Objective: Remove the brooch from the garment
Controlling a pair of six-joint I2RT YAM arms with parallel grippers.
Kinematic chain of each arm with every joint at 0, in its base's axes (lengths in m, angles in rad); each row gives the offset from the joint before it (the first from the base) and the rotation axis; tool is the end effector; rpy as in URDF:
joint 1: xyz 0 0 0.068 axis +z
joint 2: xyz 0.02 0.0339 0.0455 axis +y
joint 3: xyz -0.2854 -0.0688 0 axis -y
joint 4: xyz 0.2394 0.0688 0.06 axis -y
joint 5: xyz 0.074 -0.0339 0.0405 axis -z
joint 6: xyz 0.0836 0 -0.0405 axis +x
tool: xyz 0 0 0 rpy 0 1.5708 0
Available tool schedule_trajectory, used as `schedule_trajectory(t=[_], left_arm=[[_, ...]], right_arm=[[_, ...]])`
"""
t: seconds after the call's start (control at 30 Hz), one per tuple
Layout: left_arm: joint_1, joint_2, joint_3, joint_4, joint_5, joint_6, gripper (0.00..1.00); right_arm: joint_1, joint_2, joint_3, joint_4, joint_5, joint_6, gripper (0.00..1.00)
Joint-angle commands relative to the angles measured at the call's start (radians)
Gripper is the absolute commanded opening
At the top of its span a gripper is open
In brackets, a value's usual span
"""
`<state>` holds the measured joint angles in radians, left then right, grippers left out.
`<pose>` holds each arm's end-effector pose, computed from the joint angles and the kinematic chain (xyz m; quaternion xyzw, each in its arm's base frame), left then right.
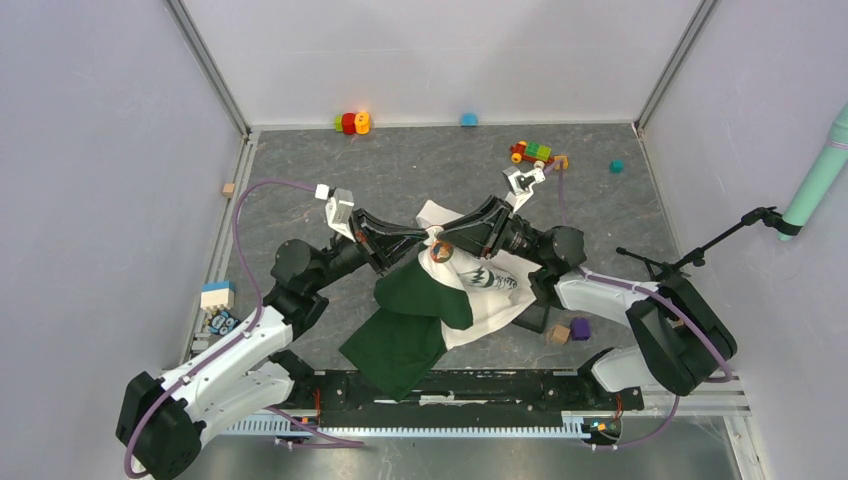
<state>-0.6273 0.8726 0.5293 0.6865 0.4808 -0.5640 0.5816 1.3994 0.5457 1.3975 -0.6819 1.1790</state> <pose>0.1568 -0.1614 0.3579 0.2122 0.5530 -0.5590 0.5803 0.2157 0.2049 0.3256 -0.1421 0.5282 0.7375 0.3962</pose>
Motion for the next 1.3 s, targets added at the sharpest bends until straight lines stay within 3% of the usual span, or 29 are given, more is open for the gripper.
schedule_trajectory(t=[0.0, 0.27, 0.6, 0.8, 1.2, 1.27], left_arm=[[0.005, -0.002, 0.043, 0.084, 0.019, 0.01, 0.02], [0.004, 0.03, 0.063, 0.084, 0.039, 0.024, 0.02], [0.005, 0.042, 0.058, 0.065, 0.06, 0.047, 0.02], [0.004, 0.068, 0.067, 0.064, 0.103, 0.039, 0.02], [0.001, 0.052, 0.11, -0.119, 0.176, 0.156, 0.02], [0.001, 0.059, 0.118, -0.158, 0.175, 0.168, 0.02]], right_arm=[[0.0, 0.014, 0.024, -0.007, -0.039, -0.018, 0.39], [0.0, 0.022, 0.04, -0.096, -0.05, -0.053, 0.3], [0.0, 0.046, 0.073, -0.086, -0.056, -0.04, 0.07], [0.009, 0.034, 0.116, -0.267, -0.058, -0.144, 0.06], [0.014, 0.052, 0.171, -0.385, -0.06, -0.205, 0.02], [0.016, 0.06, 0.188, -0.402, -0.071, -0.221, 0.09]])
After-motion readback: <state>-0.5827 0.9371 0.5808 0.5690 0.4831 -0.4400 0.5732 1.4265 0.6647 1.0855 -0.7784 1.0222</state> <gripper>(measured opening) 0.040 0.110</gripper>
